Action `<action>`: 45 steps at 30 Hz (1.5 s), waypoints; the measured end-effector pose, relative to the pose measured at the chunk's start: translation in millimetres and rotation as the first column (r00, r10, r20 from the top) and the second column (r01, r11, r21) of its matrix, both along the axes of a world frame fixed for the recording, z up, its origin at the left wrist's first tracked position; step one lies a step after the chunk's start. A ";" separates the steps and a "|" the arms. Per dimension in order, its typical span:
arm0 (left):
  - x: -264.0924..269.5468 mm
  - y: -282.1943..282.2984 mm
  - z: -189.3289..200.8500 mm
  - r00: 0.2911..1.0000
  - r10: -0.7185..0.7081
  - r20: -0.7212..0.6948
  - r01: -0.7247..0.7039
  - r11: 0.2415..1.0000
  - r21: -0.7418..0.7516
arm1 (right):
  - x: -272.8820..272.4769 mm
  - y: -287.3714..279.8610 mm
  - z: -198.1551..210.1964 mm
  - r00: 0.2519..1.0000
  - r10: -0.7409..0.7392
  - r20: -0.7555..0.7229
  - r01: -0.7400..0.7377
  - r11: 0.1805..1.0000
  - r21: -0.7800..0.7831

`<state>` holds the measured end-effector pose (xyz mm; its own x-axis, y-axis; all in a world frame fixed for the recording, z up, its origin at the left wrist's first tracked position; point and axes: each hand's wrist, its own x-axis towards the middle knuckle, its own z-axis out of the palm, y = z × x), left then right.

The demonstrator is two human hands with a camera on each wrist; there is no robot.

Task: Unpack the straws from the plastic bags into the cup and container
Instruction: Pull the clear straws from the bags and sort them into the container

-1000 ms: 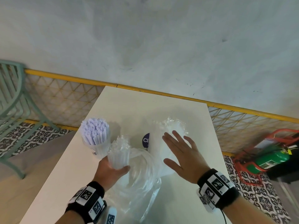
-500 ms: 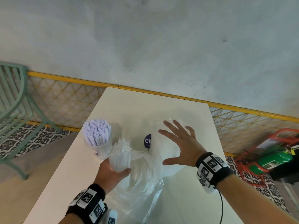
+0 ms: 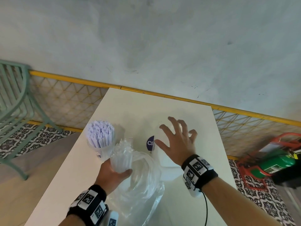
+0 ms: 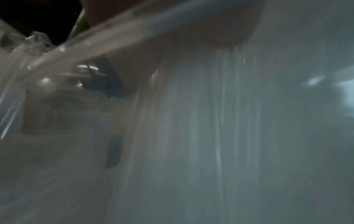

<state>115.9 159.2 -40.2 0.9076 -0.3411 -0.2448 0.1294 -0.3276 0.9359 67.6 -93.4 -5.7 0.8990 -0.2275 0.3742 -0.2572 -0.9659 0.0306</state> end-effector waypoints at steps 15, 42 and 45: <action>8.2 4.3 -1.4 0.997 -0.064 0.036 0.066 0.996 -0.061 | -8.7 78.7 42.7 0.870 0.493 0.013 -0.379 0.651 0.658; 21.9 18.1 -20.8 0.992 -0.119 0.035 0.122 0.989 -0.087 | 2.3 117.9 -8.5 0.995 0.095 0.039 -0.079 0.469 0.880; 24.2 18.5 -19.9 0.994 -0.103 0.045 0.106 0.991 -0.081 | 0.7 116.1 2.1 0.991 0.128 0.044 -0.104 0.508 0.855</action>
<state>140.1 177.7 -60.0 0.8745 -0.4521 -0.1754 0.0599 -0.2584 0.9642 68.3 22.8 -3.7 0.9469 -0.3192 0.0387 -0.1518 -0.5499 -0.8213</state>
